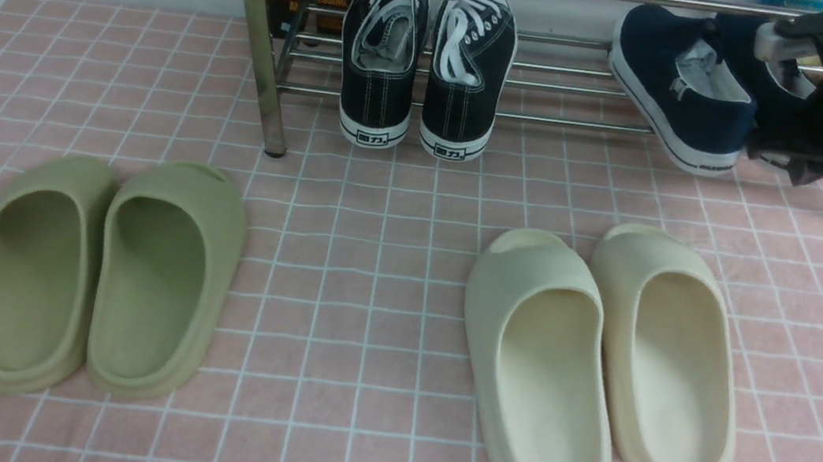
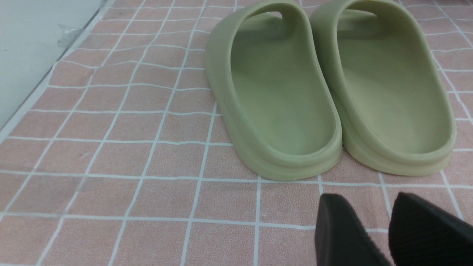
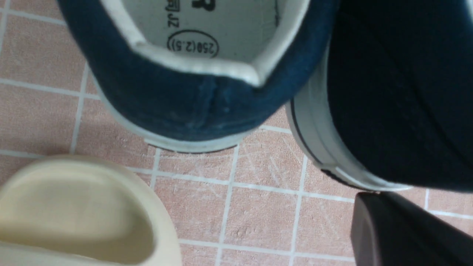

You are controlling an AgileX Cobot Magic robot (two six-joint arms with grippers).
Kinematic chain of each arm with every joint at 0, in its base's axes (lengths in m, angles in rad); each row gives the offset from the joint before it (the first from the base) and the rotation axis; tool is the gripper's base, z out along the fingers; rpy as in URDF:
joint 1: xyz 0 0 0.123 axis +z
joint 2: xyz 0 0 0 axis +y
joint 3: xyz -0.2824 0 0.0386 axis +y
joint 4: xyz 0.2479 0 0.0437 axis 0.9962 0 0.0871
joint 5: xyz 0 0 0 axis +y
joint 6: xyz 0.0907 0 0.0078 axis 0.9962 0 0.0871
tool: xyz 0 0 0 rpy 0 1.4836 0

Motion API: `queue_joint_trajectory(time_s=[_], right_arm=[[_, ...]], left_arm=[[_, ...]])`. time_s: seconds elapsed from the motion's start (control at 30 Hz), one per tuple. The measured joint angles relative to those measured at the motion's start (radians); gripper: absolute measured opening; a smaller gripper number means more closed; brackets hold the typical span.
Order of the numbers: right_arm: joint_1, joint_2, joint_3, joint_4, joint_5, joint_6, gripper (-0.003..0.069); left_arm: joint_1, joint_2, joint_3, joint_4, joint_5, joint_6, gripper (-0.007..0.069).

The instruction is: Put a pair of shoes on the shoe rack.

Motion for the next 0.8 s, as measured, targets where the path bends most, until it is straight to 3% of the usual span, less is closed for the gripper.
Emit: queue_joint_trajectory(time_s=[0.27, 0.57, 0.8], right_arm=[[0.002, -0.001, -0.009, -0.035, -0.021, 0.000, -0.0012], [0.003, -0.109, -0.010, -0.018, 0.166, 0.000, -0.0007], [0.003, -0.481, 0.307, 0.066, 0.076, 0.000, -0.0004]], left_arm=[[0.000, 0.000, -0.001, 0.000, 0.000, 0.000, 0.0239], [0.000, 0.000, -0.001, 0.000, 0.000, 0.000, 0.0239], [0.000, 0.000, -0.001, 0.000, 0.000, 0.000, 0.0239]])
